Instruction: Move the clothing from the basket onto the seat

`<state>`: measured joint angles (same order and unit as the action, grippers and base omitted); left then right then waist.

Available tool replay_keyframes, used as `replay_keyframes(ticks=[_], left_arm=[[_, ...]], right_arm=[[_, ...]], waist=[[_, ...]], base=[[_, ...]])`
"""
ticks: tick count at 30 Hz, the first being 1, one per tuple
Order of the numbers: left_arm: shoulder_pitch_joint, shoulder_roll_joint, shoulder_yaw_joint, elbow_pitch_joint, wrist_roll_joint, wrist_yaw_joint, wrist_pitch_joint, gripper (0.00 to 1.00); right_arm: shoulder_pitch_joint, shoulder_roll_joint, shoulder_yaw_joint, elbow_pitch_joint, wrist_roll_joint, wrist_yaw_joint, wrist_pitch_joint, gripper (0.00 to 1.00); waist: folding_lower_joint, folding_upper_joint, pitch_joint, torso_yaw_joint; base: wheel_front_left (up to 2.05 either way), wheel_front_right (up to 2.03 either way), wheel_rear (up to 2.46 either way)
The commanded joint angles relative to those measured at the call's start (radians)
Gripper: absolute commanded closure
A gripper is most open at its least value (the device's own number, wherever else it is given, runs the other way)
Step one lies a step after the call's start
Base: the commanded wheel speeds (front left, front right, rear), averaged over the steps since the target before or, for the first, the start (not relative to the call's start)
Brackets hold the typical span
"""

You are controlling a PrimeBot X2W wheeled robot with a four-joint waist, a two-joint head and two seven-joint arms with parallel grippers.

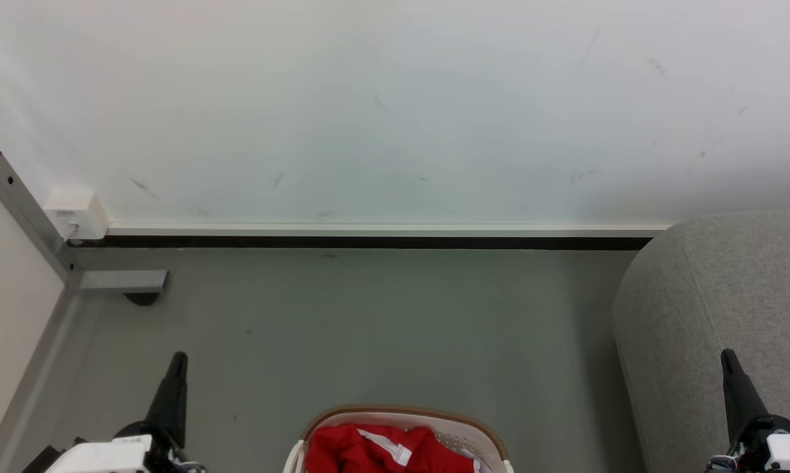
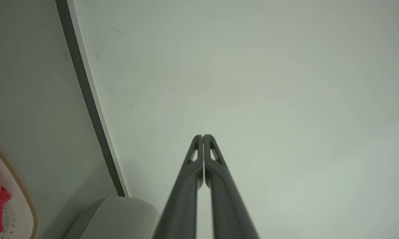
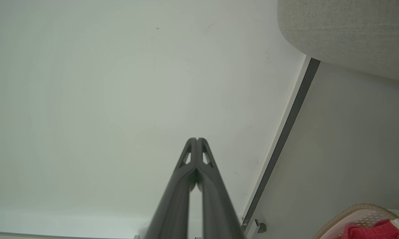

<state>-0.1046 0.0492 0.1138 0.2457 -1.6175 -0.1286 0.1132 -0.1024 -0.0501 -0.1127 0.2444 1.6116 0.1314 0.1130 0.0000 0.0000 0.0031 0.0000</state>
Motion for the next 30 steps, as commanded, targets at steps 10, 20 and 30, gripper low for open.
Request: replay_keyframes(ticks=[10,20,30], left_arm=[[-0.009,0.003,0.001,0.001,0.016,-0.004,0.002,1.00],[-0.009,0.003,0.001,0.001,0.016,-0.004,0.002,1.00],[0.023,-0.008,-0.006,0.017,-0.009,0.004,-0.016,0.00]], right_arm=[[-0.013,-0.001,-0.003,0.003,-0.006,-0.002,0.000,1.00],[-0.013,-0.001,-0.003,0.003,-0.006,-0.002,0.000,1.00],[0.022,0.007,0.020,0.013,0.015,0.000,-0.012,0.00]], waist=[[0.0000,0.0000,0.000,0.000],[0.0000,0.0000,0.000,0.000],[0.0000,0.0000,0.000,0.000]], base=[[0.00,0.00,0.00],[0.00,0.00,0.00],[0.00,0.00,0.00]])
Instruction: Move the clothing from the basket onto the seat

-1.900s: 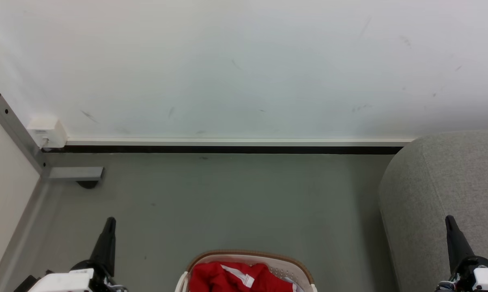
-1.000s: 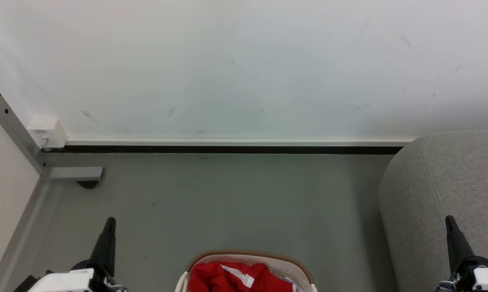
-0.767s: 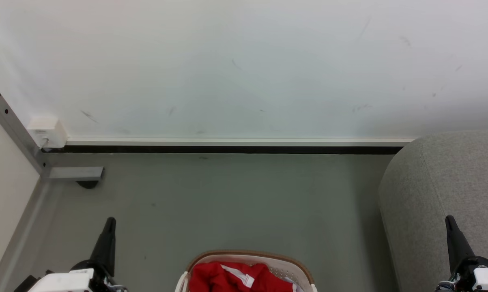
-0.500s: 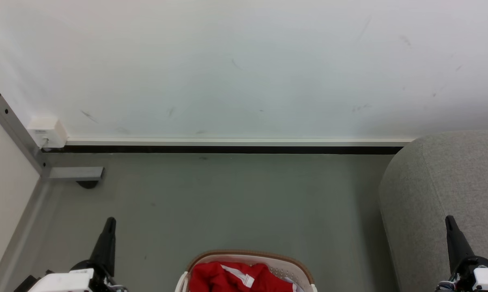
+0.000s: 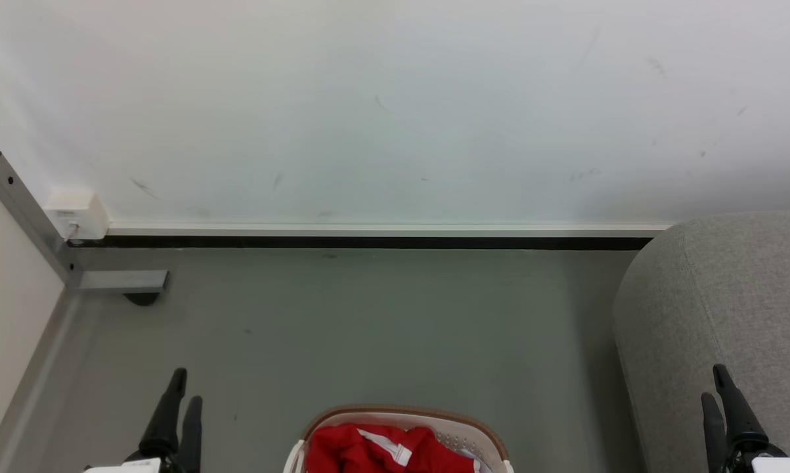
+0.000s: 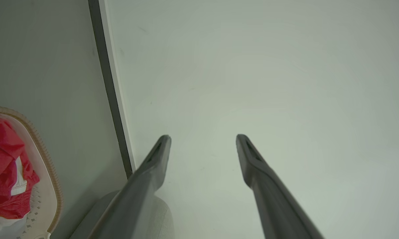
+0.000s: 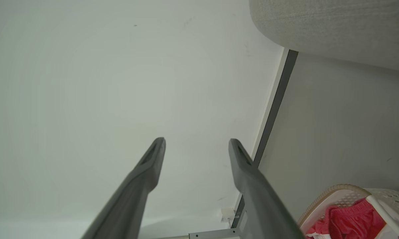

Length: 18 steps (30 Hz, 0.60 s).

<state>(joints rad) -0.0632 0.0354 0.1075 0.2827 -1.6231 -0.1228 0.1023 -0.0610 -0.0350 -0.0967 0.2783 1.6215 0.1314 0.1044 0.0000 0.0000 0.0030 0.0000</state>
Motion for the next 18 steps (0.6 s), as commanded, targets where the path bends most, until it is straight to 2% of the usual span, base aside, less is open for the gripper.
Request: replay_keyframes(ticks=[1,9,18], left_arm=[[-0.018,0.006,-0.001,-0.023,-0.006,-0.001,-0.010,0.00],[-0.016,0.008,-0.013,-0.059,0.027,0.001,-0.050,0.00],[-0.010,0.009,-0.022,-0.111,0.190,0.007,-0.090,0.00]], right_arm=[[-0.019,-0.008,0.011,-0.022,0.010,0.000,-0.009,0.00],[-0.027,-0.011,0.051,-0.055,0.037,0.000,-0.051,0.00],[-0.030,-0.016,0.086,-0.101,-0.110,0.000,-0.092,0.00]], waist=[[0.0000,0.0000,0.000,0.000],[0.0000,0.0000,-0.001,0.001],[0.0000,0.0000,-0.003,0.001]], base=[[0.00,0.00,0.00],[0.00,0.00,0.00],[0.00,0.00,0.00]])
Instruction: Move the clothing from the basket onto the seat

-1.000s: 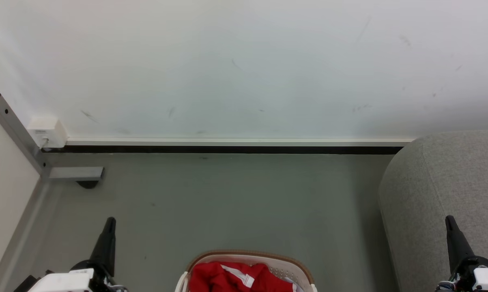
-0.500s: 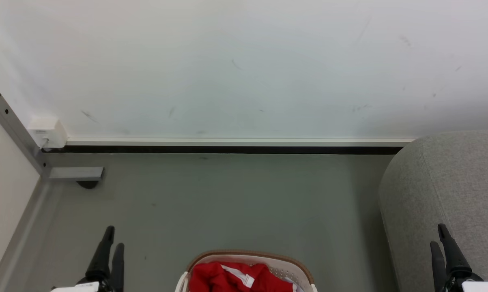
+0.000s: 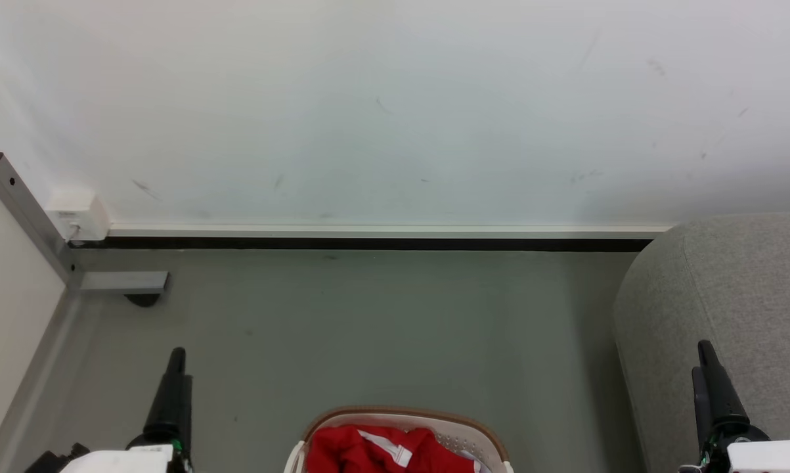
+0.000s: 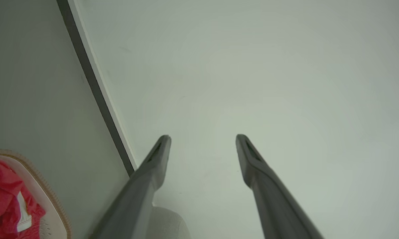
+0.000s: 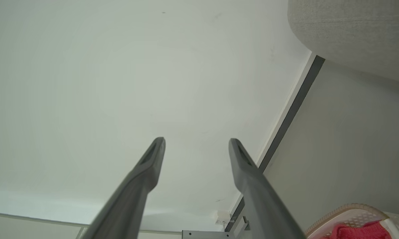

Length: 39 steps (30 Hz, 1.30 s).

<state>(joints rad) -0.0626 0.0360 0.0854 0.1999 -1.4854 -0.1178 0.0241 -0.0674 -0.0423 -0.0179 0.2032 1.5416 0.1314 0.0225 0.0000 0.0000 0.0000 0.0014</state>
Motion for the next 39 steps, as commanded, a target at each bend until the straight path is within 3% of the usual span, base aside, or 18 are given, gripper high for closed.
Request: replay_keyframes(ticks=[1,20,26,39], left_arm=[[-0.009,0.009,-0.001,-0.032,0.085,0.004,-0.016,0.00],[0.018,0.011,-0.040,-0.119,0.555,0.039,-0.085,0.00],[0.030,0.035,-0.068,-0.130,0.717,0.059,-0.105,0.00],[0.051,0.056,-0.105,-0.145,0.899,0.121,-0.147,0.00]], right_arm=[[-0.022,-0.008,0.012,-0.028,-0.044,0.000,-0.014,0.00],[-0.011,-0.020,0.080,-0.101,-0.503,0.000,-0.083,0.00],[0.003,-0.019,0.088,-0.110,-0.645,0.000,-0.104,0.00],[0.022,-0.010,0.097,-0.104,-0.868,-0.001,-0.144,0.00]], waist=[[0.0000,0.0000,-0.001,-0.001],[0.0000,0.0000,-0.010,-0.006],[0.0000,0.0000,-0.015,-0.009],[0.0000,0.0000,-0.024,-0.015]], base=[[0.00,0.00,0.00],[0.00,0.00,0.00],[0.00,0.00,0.00],[0.00,0.00,0.00]])
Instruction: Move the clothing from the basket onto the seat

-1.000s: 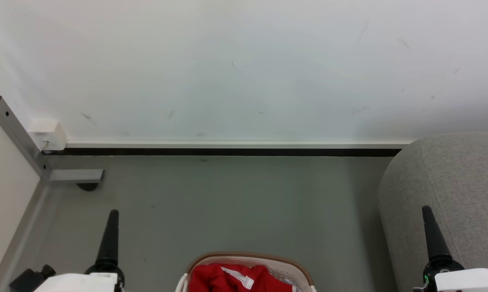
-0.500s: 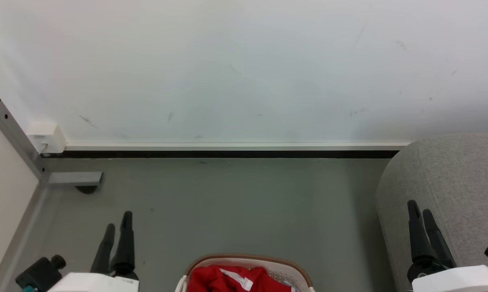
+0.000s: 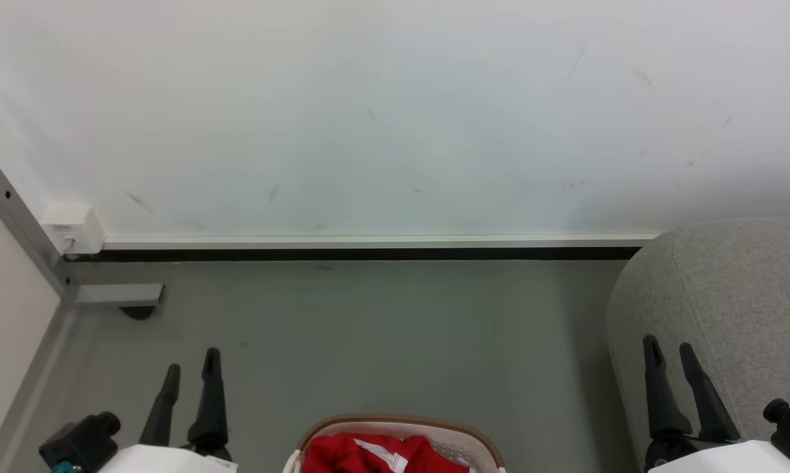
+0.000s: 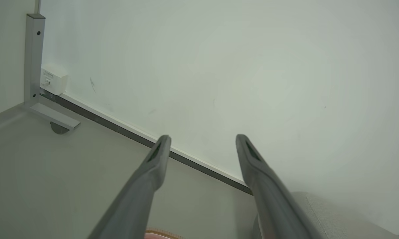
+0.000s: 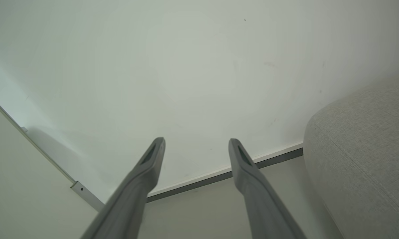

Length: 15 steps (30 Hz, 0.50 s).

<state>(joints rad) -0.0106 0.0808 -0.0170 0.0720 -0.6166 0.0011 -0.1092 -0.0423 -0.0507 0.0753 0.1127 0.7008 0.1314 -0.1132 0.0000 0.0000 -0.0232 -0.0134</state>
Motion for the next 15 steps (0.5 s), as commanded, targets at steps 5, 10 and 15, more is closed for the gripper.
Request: replay_keyframes(ticks=[5,10,15], left_arm=[[0.007,0.021,-0.019,-0.028,0.085,0.018,-0.026,0.00],[0.016,0.027,-0.036,-0.032,0.131,0.021,-0.039,0.00],[0.019,0.032,-0.046,-0.045,0.178,0.030,-0.053,0.00]], right_arm=[[0.002,0.001,0.015,-0.019,-0.087,-0.001,-0.023,0.00],[0.009,0.001,0.019,-0.017,-0.135,-0.001,-0.035,0.00],[0.012,0.001,0.020,-0.016,-0.169,-0.001,-0.049,0.00]], waist=[[0.0000,0.0000,-0.003,-0.002],[0.0000,0.0000,-0.004,-0.004],[0.0000,0.0000,-0.005,-0.008]], base=[[0.00,0.00,0.00],[0.00,0.00,0.00],[0.00,0.00,0.00]])
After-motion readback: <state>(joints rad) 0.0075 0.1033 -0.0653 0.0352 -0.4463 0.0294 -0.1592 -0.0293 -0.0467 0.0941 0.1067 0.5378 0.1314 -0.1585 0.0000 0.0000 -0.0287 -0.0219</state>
